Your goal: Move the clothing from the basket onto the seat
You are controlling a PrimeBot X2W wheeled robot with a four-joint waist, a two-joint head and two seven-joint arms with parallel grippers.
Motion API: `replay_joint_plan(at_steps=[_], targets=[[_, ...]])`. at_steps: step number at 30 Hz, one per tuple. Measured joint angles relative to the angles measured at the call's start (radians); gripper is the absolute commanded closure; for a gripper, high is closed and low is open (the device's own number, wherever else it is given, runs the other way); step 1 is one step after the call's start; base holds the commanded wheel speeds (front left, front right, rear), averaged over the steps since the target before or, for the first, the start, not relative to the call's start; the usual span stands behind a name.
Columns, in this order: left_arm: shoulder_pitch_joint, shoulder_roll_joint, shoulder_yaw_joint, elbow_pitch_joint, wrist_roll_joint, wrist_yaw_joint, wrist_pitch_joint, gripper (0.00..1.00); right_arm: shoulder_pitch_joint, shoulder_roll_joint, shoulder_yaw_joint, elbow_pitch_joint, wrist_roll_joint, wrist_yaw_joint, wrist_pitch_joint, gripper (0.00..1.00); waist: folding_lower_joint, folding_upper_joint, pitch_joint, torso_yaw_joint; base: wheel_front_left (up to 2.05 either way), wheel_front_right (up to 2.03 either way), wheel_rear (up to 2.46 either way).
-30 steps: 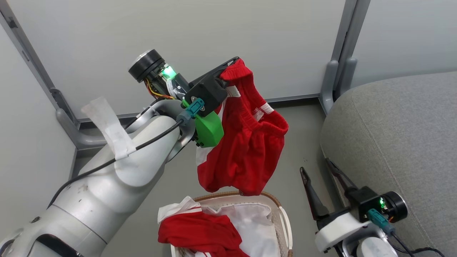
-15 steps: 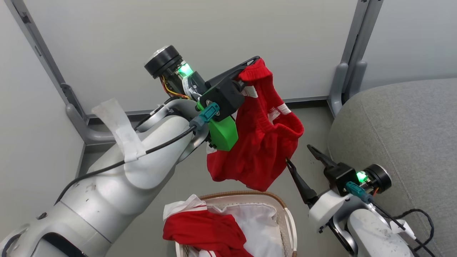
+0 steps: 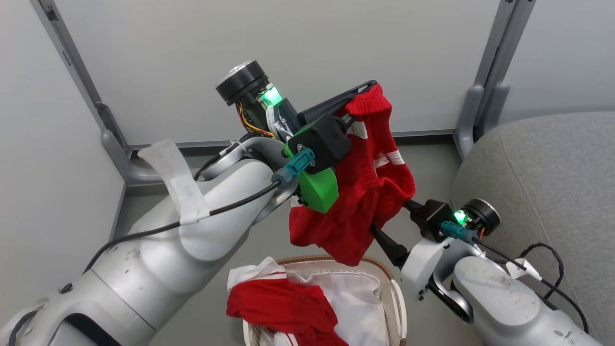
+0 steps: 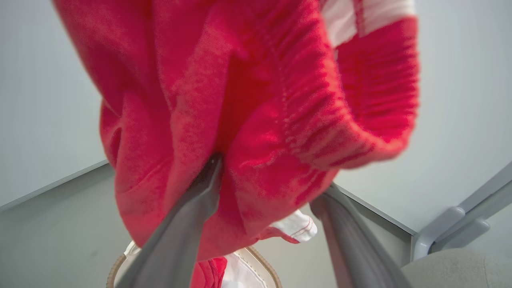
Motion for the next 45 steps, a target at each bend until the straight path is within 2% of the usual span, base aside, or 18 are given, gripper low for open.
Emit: replay_joint_plan(at_steps=[1, 2, 3, 4, 7, 15, 16, 17, 18, 19, 27, 31, 45], targets=[[0.000, 0.000, -0.001, -0.001, -0.001, 0.000, 0.000, 1.00, -0.012, -0.007, 0.021, -0.003, 0.016, 0.000, 0.000, 0.53, 0.0000, 0.0000, 0.000, 0.002, 0.00, 0.00, 0.00], [0.000, 0.002, -0.002, -0.002, -0.002, 0.001, 0.000, 1.00, -0.027, -0.014, 0.047, -0.006, 0.032, 0.000, 0.000, 0.66, 0.0000, 0.0000, 0.001, 0.005, 0.00, 0.00, 0.00], [0.001, 0.004, -0.002, -0.002, -0.004, 0.002, 0.001, 1.00, -0.039, -0.021, 0.069, -0.009, 0.045, 0.000, 0.000, 0.95, 0.0000, 0.0000, 0.001, 0.006, 0.00, 0.00, 0.00], [0.002, 0.005, -0.002, -0.001, -0.007, 0.004, 0.002, 1.00, -0.049, -0.027, 0.086, -0.013, 0.052, 0.000, 0.000, 1.00, 0.0000, 0.0000, 0.002, 0.007, 0.00, 0.00, 0.00], [0.014, 0.012, 0.001, 0.003, -0.023, 0.014, 0.003, 1.00, -0.075, -0.037, 0.110, -0.041, 0.064, 0.000, 0.000, 1.00, 0.0000, 0.0000, 0.004, 0.007, 0.00, 0.00, 0.00], [0.083, 0.055, 0.034, 0.039, -0.069, 0.050, 0.002, 1.00, -0.076, -0.049, 0.085, -0.072, 0.050, 0.000, 0.000, 1.00, 0.0000, 0.0000, 0.004, -0.004, 0.00, 0.00, 0.00], [0.095, 0.059, 0.042, 0.047, -0.084, 0.056, 0.000, 0.89, -0.074, -0.052, 0.074, -0.075, 0.044, 0.000, 0.000, 1.00, 0.0001, 0.0000, 0.004, -0.007, 0.00, 0.00, 0.00], [0.109, 0.062, 0.047, 0.054, -0.097, 0.061, -0.001, 0.67, -0.072, -0.053, 0.063, -0.079, 0.038, 0.000, 0.000, 1.00, 0.0001, 0.0000, 0.004, -0.009, 0.00, 0.00, 0.00], [0.122, 0.063, 0.052, 0.059, -0.105, 0.063, -0.003, 0.41, -0.069, -0.054, 0.055, -0.083, 0.034, 0.000, 0.000, 1.00, 0.0000, 0.0000, 0.003, -0.010, 0.00, 0.00, 0.00], [0.139, 0.063, 0.059, 0.066, -0.118, 0.067, -0.006, 0.00, -0.067, -0.055, 0.044, -0.088, 0.027, 0.000, 0.000, 1.00, 0.0000, 0.0000, 0.003, -0.013, 0.00, 0.00, 0.00], [0.279, 0.059, 0.091, 0.129, -0.220, 0.081, -0.013, 0.00, -0.048, -0.078, -0.040, -0.120, -0.025, 0.000, 0.000, 1.00, 0.0001, 0.0000, -0.002, -0.036, 0.00, 0.00, 0.00], [0.352, 0.033, 0.125, 0.150, -0.297, 0.082, -0.020, 0.00, -0.042, -0.098, -0.089, -0.144, -0.054, 0.000, 0.000, 1.00, 0.0000, 0.0000, -0.004, -0.046, 0.00, 0.00, 0.00], [0.509, -0.035, 0.151, 0.141, -0.319, 0.099, -0.036, 0.00, 0.056, -0.193, -0.257, -0.206, -0.120, 0.000, 0.000, 1.00, 0.0000, 0.0000, -0.002, -0.095, 0.00, 0.00, 0.00]])
